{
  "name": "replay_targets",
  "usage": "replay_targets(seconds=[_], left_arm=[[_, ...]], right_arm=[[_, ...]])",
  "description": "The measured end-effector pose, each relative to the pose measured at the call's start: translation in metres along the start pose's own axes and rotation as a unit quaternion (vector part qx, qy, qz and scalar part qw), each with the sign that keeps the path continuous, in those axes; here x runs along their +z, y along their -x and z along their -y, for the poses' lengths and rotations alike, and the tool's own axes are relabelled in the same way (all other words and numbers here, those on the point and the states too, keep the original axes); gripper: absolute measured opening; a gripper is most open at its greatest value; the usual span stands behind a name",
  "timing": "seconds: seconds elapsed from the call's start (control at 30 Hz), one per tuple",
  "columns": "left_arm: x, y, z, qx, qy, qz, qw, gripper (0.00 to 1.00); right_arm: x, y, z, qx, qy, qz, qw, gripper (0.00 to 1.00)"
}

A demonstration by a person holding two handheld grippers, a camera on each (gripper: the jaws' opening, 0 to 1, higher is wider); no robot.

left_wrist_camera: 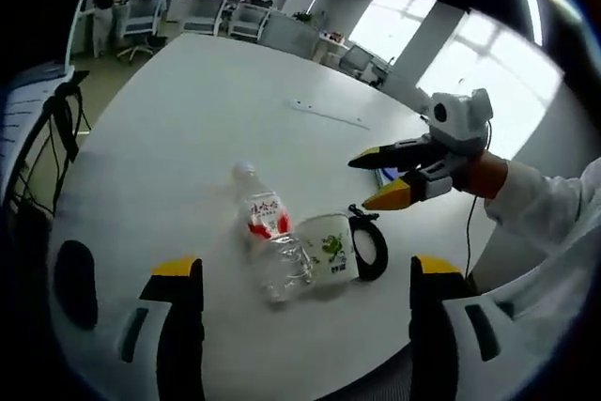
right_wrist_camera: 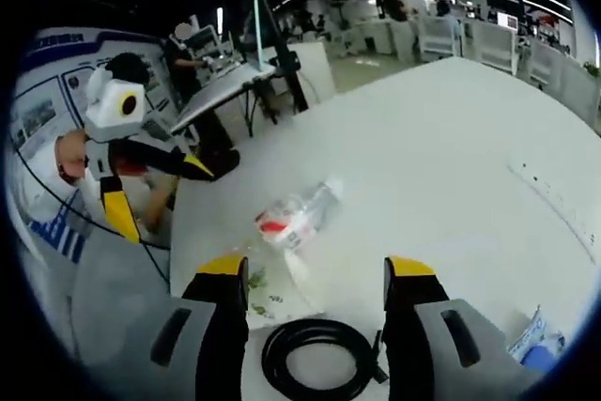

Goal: Arrange the tabletop items into an orderly group along one side of the table until the central work area is clear of visible clutter.

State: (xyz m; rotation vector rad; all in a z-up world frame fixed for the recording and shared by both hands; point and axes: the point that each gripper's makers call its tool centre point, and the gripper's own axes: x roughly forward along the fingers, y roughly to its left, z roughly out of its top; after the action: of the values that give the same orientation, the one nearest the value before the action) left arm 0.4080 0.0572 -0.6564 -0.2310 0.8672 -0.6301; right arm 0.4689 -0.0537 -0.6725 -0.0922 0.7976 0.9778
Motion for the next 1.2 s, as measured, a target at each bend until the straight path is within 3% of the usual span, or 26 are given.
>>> replay_targets(seconds=[0.23,0.6,0.67,0.8,1.03,1.2], left_arm=[[-0.003,0.0,-0.007,0.001,0.009,-0.002,1.0,0.94],[-0.004,-0.001,-0.013,0.002,0.018,0.001,0.9998,0.94],[-0.005,-0.001,-0.015,0.004,0.021,0.002,0.9998,0.94],[-0.007,-0.002,-0.016,0.004,0.025,0.002,0.9997,0.93],[-0.01,-0.005,-0.016,0.001,0.029,0.001,0.9996,0.93],[-0.01,-0.007,-0.016,-0.002,0.032,0.002,0.9995,0.93]], right_arm=[[0.003,-0.015,-0.004,0.017,0.003,-0.01,0.9998,0.57],[-0.009,-0.027,-0.014,0.068,0.028,-0.052,0.9959,0.51],[-0.012,-0.028,-0.021,0.095,0.036,-0.065,0.9927,0.45],[-0.017,-0.031,-0.025,0.112,0.062,-0.089,0.9878,0.42],[-0.024,-0.035,-0.033,0.156,0.076,-0.115,0.9782,0.3],[-0.03,-0.037,-0.034,0.18,0.075,-0.136,0.9713,0.28]])
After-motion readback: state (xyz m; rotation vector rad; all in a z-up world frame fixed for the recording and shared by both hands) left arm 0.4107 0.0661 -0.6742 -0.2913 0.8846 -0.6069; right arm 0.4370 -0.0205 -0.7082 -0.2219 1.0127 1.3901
